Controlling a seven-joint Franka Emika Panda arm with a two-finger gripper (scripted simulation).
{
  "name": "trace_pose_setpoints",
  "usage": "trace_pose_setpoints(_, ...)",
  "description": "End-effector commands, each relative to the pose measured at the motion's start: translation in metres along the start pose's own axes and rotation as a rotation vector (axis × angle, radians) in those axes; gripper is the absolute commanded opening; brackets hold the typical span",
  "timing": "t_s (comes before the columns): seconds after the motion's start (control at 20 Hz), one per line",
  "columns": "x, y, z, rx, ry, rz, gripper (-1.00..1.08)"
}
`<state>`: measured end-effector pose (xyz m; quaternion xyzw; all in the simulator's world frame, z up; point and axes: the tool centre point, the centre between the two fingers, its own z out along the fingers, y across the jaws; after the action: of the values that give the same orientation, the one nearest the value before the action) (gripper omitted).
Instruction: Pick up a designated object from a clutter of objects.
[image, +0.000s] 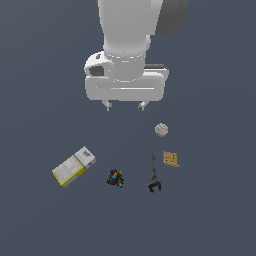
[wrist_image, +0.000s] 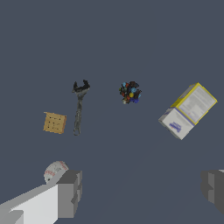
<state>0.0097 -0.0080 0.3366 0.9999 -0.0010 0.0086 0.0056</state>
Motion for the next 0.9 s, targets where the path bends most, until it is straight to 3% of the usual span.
trace_pose_setpoints(0.0,0.000,0.000,0.000,0.000,-0.001,-0.003,1.00)
trace_pose_setpoints(0.45,0.009,0.002,0.011,-0.004,-0.002,-0.078,1.00)
trace_pose_setpoints(0.85,0.025,0.006,0.032,-0.010,-0.005,-0.223,1.00)
